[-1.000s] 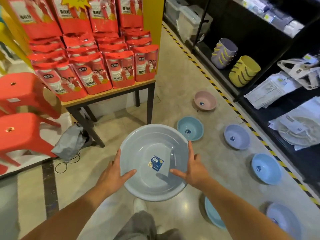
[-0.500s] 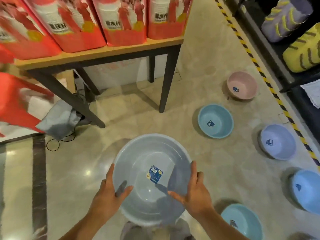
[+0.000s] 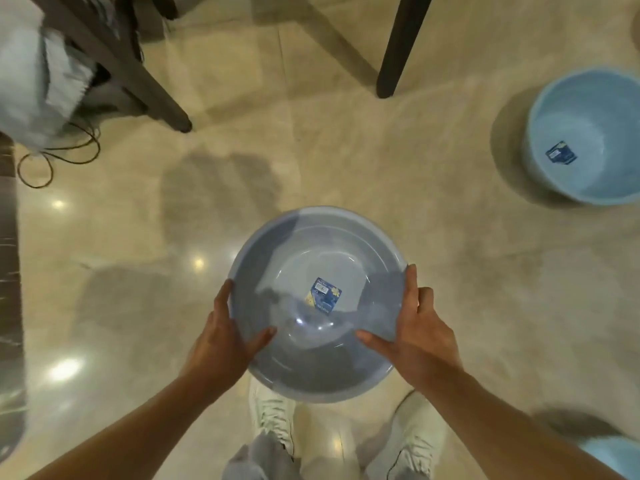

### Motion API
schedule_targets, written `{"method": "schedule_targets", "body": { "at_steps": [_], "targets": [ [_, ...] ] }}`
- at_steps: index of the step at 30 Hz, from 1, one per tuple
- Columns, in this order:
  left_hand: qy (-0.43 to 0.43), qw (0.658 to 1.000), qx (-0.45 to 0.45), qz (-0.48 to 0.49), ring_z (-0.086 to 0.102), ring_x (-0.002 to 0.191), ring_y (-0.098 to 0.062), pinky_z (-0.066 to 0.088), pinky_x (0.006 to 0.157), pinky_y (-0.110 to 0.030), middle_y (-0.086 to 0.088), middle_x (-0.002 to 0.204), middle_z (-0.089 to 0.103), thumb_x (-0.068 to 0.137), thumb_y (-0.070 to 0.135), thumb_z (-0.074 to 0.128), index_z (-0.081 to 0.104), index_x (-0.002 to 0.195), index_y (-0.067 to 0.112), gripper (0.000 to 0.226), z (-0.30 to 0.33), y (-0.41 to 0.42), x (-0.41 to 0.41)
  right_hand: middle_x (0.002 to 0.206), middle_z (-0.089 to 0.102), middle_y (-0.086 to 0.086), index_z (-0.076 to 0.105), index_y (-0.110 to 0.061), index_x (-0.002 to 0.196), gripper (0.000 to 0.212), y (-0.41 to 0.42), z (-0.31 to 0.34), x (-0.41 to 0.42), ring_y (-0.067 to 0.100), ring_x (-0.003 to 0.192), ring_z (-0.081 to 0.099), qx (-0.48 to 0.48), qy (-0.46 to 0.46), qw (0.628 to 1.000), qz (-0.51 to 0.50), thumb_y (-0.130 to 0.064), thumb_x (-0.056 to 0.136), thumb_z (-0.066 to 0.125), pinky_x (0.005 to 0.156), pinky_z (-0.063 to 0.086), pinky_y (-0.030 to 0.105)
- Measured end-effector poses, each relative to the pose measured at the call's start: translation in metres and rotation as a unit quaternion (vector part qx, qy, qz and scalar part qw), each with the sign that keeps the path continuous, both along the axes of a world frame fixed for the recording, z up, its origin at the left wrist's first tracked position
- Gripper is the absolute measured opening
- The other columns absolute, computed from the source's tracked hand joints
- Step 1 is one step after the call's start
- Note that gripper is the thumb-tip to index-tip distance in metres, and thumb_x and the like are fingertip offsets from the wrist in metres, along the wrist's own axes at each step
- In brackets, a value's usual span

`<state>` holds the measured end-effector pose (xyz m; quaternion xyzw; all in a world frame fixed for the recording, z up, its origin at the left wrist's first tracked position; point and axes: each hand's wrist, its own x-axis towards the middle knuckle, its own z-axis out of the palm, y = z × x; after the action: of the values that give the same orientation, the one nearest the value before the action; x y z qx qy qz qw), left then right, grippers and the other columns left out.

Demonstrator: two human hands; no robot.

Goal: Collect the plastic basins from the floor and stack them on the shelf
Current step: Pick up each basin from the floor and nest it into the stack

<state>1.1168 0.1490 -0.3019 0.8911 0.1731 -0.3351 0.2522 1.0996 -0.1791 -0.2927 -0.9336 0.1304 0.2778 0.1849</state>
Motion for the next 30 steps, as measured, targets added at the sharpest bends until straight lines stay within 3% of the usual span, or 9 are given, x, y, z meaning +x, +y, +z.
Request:
{"method": "schedule_targets", "body": {
  "at_steps": [5,9,12,16,19,24,27,30],
  "targets": [
    [-0.008,0.998,0.036,-0.048,0.069,0.118,-0.046,0.056,0.087,-0.05,-0.014,0.161,0.048,0.081,0.071,0.078,-0.007,0.171,0.04,0.127,-0.052,0.012,-0.019,0.127,0.045,0.004,-0.008,-0.012,0.169,0.14,0.018,-0.051,-0.011,0.026,0.092,0.062,-0.039,0.012,0.999,0.018,-0.09,0.076,0.061,0.07,0.052,0.034],
    [-0.001,0.997,0.024,-0.075,0.072,0.11,-0.04,0.058,0.085,-0.049,-0.014,0.154,0.055,0.084,0.073,0.073,-0.01,0.171,0.04,0.125,-0.069,0.013,-0.015,0.131,0.046,0.005,-0.004,-0.009,0.17,0.137,0.018,-0.07,-0.018,0.027,0.095,0.065,-0.045,0.01,0.999,0.012,-0.088,0.078,0.06,0.069,0.053,0.034],
    [0.016,0.996,0.022,-0.083,0.071,0.117,-0.042,0.059,0.093,-0.053,-0.016,0.157,0.054,0.085,0.075,0.071,-0.015,0.17,0.039,0.126,-0.078,0.01,-0.007,0.131,0.049,0.005,-0.003,-0.009,0.17,0.135,0.012,-0.079,-0.018,0.027,0.099,0.067,-0.035,0.008,0.999,0.018,-0.086,0.08,0.061,0.07,0.055,0.035],
    [0.038,0.998,-0.022,-0.048,0.069,0.121,-0.044,0.061,0.097,-0.057,-0.024,0.155,0.056,0.088,0.065,0.076,-0.01,0.168,0.039,0.121,-0.092,0.005,0.005,0.141,0.044,0.005,-0.019,-0.022,0.167,0.131,0.003,-0.094,-0.016,0.027,0.11,0.063,0.018,0.021,1.0,0.014,-0.082,0.084,0.063,0.077,0.057,0.037],
    [0.012,0.998,-0.058,0.01,0.066,0.113,-0.035,0.057,0.09,-0.042,-0.022,0.149,0.058,0.085,0.057,0.084,-0.005,0.171,0.04,0.125,-0.098,0.002,0.017,0.148,0.038,0.004,-0.021,-0.038,0.164,0.135,0.003,-0.102,-0.015,0.03,0.115,0.064,0.122,0.038,0.989,-0.079,-0.072,0.08,0.079,0.084,0.052,0.037],
    [-0.002,1.0,-0.016,0.014,0.06,0.119,-0.046,0.045,0.09,-0.045,-0.009,0.125,0.042,0.06,0.089,0.07,-0.013,0.166,0.06,0.137,-0.079,-0.015,0.022,0.122,0.02,-0.012,-0.03,-0.053,0.157,0.155,0.002,-0.093,-0.019,0.018,0.094,0.054,0.173,0.013,0.975,-0.137,-0.091,0.054,0.08,0.074,0.045,0.03],
    [0.002,1.0,0.004,-0.018,0.063,0.114,-0.049,0.046,0.087,-0.047,-0.006,0.119,0.038,0.061,0.092,0.068,-0.013,0.164,0.063,0.134,-0.046,-0.03,0.033,0.121,0.02,-0.009,-0.037,-0.056,0.151,0.157,-0.011,-0.062,-0.017,0.021,0.097,0.053,0.167,0.023,0.974,-0.148,-0.096,0.049,0.075,0.082,0.049,0.035],
    [-0.013,0.999,0.001,-0.048,0.065,0.112,-0.05,0.047,0.088,-0.046,-0.007,0.118,0.042,0.064,0.092,0.065,-0.011,0.162,0.069,0.125,0.007,-0.049,0.057,0.125,0.024,-0.003,-0.034,-0.049,0.156,0.161,-0.036,-0.006,-0.005,0.024,0.102,0.054,0.162,0.031,0.973,-0.159,-0.102,0.044,0.069,0.087,0.05,0.037]
  ]
}}
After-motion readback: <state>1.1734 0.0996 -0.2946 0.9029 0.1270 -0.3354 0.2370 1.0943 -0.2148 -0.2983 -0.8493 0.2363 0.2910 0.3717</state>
